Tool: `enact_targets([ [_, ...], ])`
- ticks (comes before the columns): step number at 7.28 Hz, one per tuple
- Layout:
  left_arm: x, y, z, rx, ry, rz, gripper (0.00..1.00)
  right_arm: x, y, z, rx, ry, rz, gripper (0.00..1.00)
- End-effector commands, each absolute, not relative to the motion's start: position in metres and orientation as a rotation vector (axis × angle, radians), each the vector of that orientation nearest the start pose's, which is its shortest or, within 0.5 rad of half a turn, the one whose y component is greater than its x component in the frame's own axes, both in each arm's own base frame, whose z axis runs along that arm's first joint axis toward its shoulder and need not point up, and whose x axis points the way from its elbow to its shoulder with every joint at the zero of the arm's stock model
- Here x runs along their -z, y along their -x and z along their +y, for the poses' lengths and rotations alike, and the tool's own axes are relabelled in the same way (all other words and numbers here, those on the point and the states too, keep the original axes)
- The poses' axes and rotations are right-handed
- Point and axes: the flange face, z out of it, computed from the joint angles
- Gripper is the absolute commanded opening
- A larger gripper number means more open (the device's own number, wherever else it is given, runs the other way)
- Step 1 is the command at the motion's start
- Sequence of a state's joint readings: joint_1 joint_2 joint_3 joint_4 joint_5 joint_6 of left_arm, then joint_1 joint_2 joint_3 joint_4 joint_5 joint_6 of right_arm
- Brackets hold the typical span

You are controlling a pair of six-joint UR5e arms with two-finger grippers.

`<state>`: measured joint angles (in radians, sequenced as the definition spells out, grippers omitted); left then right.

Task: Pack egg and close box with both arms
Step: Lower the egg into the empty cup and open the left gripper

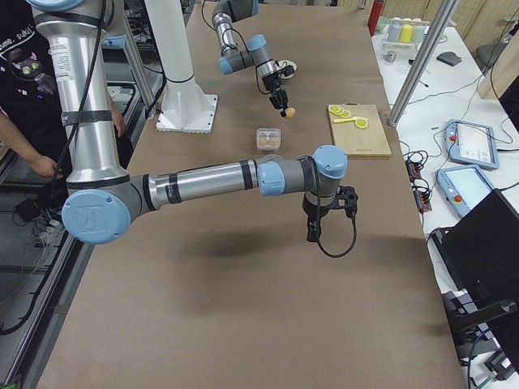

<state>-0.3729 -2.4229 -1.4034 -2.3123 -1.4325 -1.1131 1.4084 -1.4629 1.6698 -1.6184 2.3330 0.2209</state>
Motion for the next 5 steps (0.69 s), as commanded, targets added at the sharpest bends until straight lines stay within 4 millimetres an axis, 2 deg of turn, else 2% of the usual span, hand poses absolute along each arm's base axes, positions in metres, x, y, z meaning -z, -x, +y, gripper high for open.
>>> enact_targets([
  [1, -0.115, -0.64, -0.41, 0.054, -0.702, 1.221, 0.48, -0.558, 0.022, -0.543, 0.004, -0.008, -0.776, 1.0],
  [5, -0.119, -0.678, -0.382, 0.016, -0.676, 1.2, 0.48, -0.557, 0.02, -0.543, 0.0, -0.011, -0.776, 1.0],
])
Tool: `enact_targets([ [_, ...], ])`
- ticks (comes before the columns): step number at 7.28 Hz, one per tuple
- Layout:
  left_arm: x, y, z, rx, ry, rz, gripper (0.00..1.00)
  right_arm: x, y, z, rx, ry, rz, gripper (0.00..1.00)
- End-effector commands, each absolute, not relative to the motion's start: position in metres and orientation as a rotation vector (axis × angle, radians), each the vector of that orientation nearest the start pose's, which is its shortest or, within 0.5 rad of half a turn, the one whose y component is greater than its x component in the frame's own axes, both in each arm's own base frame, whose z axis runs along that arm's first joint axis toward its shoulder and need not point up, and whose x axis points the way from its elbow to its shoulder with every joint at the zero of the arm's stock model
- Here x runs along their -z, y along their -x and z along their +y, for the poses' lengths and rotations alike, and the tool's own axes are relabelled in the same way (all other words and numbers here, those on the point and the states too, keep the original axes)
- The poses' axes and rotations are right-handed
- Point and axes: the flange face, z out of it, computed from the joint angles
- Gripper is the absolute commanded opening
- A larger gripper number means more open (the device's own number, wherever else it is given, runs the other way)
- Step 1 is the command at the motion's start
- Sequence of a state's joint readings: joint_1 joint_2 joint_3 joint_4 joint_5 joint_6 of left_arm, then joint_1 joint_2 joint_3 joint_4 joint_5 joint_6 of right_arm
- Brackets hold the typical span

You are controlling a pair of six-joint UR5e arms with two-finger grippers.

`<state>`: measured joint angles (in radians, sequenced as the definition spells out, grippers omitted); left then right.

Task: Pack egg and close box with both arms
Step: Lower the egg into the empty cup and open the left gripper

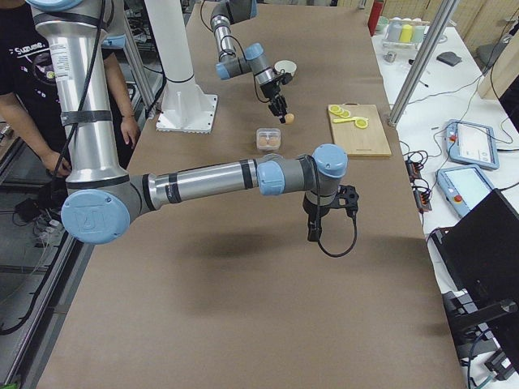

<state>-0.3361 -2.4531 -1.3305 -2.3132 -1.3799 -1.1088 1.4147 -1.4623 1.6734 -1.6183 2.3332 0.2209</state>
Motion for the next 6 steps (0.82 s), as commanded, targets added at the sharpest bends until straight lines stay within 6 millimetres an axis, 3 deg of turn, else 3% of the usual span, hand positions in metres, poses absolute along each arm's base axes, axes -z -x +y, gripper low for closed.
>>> enact_targets([
  [1, -0.119, -0.682, -0.376, 0.013, -0.676, 1.2, 0.48, -0.557, 0.02, -0.543, 0.0, -0.011, -0.776, 1.0],
  [6, -0.118, -0.69, -0.358, -0.007, -0.663, 1.211, 0.49, -0.557, 0.019, -0.543, -0.001, -0.012, -0.776, 1.0],
])
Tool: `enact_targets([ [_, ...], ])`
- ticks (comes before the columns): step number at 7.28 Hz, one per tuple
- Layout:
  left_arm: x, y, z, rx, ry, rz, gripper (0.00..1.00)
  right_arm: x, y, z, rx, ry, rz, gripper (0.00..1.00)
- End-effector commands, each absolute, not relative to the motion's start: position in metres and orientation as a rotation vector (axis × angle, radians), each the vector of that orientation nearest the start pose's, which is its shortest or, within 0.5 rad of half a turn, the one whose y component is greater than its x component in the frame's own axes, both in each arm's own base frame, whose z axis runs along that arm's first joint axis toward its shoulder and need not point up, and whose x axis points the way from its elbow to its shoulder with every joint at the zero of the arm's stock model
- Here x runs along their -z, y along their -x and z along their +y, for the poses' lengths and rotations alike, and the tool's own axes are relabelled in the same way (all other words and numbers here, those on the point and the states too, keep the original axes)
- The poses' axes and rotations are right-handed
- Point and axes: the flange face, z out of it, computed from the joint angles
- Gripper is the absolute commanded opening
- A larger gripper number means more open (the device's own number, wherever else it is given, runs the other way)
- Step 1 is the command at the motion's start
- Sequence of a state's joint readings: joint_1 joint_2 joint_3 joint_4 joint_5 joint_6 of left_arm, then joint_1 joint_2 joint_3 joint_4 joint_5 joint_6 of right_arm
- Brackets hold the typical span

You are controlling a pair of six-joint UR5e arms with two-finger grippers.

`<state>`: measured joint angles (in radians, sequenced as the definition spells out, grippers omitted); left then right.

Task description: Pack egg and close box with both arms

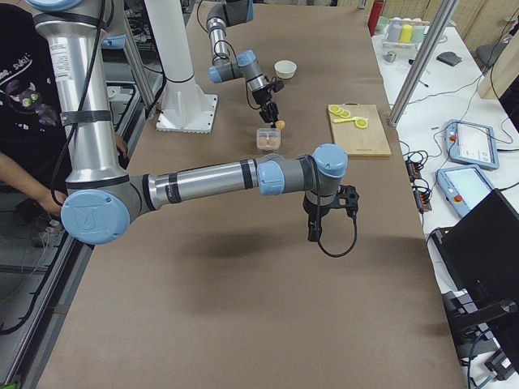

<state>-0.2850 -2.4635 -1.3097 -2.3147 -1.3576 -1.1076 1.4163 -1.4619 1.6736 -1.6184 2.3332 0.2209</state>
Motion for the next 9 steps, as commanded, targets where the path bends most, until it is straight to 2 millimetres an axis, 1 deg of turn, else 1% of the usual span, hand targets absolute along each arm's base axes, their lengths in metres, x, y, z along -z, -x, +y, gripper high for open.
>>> enact_targets([
  [1, -0.116, -0.69, -0.357, -0.008, -0.664, 1.217, 0.57, -0.557, 0.018, -0.543, -0.003, -0.012, -0.776, 1.0],
  [2, -0.116, -0.689, -0.357, -0.004, -0.67, 1.237, 0.98, -0.558, 0.018, -0.543, -0.004, -0.011, -0.776, 1.0],
  [5, -0.114, -0.686, -0.357, -0.002, -0.674, 1.244, 0.98, -0.558, 0.016, -0.543, -0.006, -0.012, -0.776, 1.0],
  [6, -0.113, -0.684, -0.358, -0.028, -0.691, 1.238, 0.97, -0.557, 0.015, -0.543, -0.007, -0.016, -0.776, 1.0],
  [7, -0.098, -0.662, -0.366, -0.092, -0.776, 1.235, 0.97, -0.557, 0.014, -0.543, -0.01, -0.017, -0.776, 1.0],
  [8, -0.104, -0.642, -0.383, -0.098, -0.786, 1.233, 0.97, -0.557, 0.014, -0.543, -0.01, -0.015, -0.776, 1.0],
  [9, -0.111, -0.602, -0.421, -0.121, -0.755, 1.255, 0.97, -0.558, 0.014, -0.543, -0.01, -0.015, -0.778, 1.0],
])
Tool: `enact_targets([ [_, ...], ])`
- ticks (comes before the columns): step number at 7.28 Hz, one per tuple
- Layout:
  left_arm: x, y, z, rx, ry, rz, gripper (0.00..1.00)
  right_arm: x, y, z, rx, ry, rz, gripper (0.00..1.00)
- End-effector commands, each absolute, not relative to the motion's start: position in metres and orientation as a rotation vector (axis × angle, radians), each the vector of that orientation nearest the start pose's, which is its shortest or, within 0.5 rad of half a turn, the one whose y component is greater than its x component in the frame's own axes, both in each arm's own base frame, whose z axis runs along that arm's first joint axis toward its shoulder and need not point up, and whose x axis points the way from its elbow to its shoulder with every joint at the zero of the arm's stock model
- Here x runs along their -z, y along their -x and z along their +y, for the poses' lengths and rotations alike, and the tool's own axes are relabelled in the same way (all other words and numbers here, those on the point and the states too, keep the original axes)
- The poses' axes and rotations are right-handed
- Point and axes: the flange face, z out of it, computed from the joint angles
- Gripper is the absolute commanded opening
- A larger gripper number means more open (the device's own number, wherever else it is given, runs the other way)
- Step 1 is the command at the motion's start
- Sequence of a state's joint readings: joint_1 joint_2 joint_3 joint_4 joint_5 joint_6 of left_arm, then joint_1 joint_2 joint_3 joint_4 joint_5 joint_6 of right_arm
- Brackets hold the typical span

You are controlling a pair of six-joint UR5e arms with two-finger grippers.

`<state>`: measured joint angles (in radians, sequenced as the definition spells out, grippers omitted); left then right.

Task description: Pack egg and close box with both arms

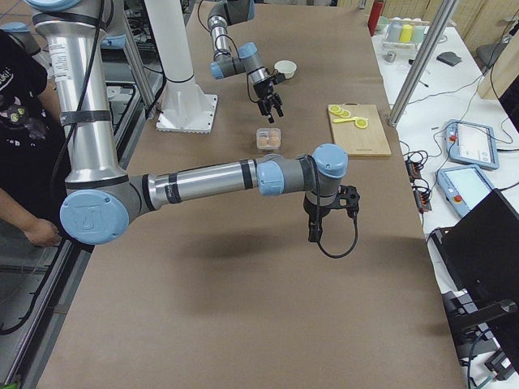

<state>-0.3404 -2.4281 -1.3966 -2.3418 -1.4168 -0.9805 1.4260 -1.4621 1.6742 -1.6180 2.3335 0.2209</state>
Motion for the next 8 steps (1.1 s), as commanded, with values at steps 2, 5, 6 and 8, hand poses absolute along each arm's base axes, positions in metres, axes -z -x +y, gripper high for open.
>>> enact_targets([
  [2, -0.144, -0.515, -0.495, -0.142, -0.691, 1.263, 0.97, -0.557, 0.013, -0.541, -0.01, -0.017, -0.776, 1.0],
  [5, -0.231, -0.302, -0.615, -0.212, -0.514, 1.244, 0.96, -0.522, 0.014, -0.552, 0.015, -0.082, -0.79, 1.0],
  [6, -0.279, -0.203, -0.638, -0.211, -0.49, 1.231, 0.96, -0.485, 0.023, -0.553, 0.061, -0.146, -0.819, 1.0],
  [8, -0.342, -0.091, -0.652, -0.179, -0.503, 1.131, 0.96, -0.434, 0.054, -0.545, 0.158, -0.221, -0.836, 1.0],
])
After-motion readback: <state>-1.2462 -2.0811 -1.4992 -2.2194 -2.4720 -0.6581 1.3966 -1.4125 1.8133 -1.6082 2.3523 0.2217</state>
